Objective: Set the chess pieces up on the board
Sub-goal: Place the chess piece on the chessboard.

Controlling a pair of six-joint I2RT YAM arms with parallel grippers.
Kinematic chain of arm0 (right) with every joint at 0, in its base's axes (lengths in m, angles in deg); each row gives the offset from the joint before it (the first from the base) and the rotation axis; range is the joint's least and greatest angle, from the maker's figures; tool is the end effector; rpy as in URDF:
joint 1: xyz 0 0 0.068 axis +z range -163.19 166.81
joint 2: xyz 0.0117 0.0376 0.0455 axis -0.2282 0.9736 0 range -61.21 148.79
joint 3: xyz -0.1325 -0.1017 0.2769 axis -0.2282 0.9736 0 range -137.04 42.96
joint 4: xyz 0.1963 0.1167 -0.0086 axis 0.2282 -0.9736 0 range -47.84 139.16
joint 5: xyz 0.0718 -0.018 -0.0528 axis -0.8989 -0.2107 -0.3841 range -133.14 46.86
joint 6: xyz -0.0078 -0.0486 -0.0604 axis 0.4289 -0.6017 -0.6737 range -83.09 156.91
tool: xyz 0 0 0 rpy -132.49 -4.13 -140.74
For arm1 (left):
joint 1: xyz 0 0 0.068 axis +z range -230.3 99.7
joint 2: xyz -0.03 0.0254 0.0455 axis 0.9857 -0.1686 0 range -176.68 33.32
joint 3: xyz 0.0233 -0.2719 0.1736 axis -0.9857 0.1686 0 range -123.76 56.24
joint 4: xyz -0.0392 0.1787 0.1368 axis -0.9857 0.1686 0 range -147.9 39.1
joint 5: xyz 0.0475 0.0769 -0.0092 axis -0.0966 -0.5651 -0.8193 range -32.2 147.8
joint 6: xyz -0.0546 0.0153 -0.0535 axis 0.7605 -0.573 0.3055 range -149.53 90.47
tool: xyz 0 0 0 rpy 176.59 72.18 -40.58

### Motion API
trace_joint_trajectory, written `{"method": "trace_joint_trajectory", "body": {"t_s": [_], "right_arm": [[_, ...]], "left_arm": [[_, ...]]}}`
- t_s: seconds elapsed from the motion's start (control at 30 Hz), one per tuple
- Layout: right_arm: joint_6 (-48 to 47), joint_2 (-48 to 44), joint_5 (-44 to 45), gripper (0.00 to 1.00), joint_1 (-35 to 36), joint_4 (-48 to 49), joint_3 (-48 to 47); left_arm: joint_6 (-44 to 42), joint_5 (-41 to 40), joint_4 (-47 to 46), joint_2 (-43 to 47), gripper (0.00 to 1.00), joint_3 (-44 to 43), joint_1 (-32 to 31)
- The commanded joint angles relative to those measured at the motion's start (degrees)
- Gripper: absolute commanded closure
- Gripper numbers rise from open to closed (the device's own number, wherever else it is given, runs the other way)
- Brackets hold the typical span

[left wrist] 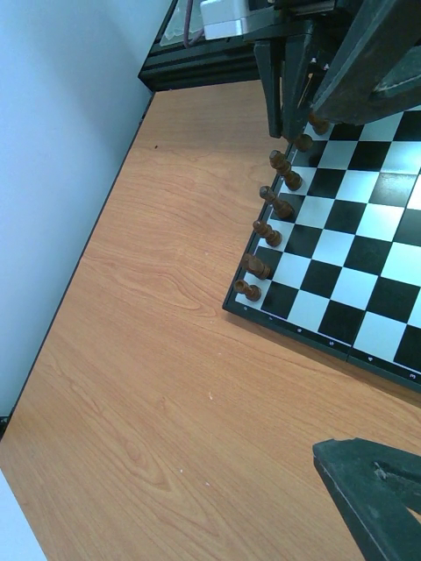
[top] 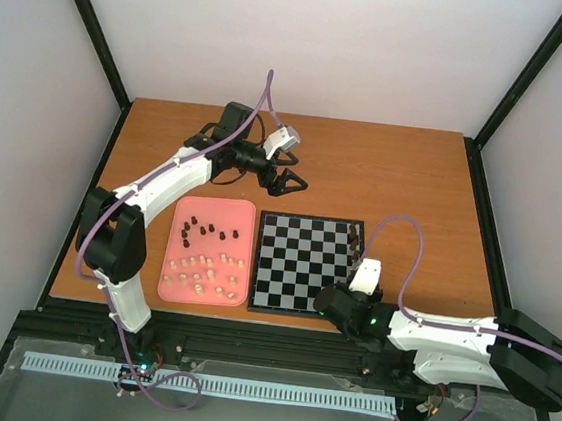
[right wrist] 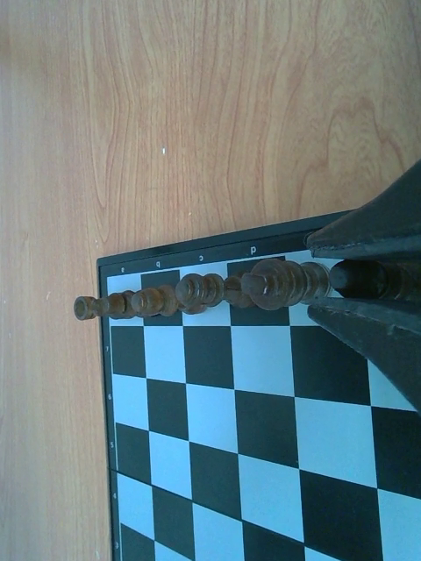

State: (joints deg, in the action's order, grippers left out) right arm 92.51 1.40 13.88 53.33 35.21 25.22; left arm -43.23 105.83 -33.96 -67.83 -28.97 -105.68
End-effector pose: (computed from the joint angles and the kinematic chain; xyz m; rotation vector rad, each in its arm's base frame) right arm 0.1000 0.0901 0.1944 0.1131 2.0523 -0.0380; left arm 0.3310 -0.2119 0.3478 1.1391 1.8729 -1.0534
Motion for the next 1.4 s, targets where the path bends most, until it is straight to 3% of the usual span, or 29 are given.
{"method": "trace_joint_trajectory", "body": {"t_s": [0.0, 0.93, 1.37], "right_arm": [[3.24, 2.18, 4.28, 0.97, 0.63, 1.71, -1.68], [8.46, 7.12, 5.62, 0.87, 0.71, -3.36, -4.32], [9.40, 7.48, 5.46, 0.77, 0.81, -4.26, -4.48]], "left_arm": [[-0.35, 1.12, -0.93, -0.26, 0.00, -1.01, 0.27], [-0.93, 1.28, -0.34, -0.68, 0.00, -1.02, 0.27], [-0.81, 1.45, -0.29, -0.73, 0.00, -1.18, 0.28]]}}
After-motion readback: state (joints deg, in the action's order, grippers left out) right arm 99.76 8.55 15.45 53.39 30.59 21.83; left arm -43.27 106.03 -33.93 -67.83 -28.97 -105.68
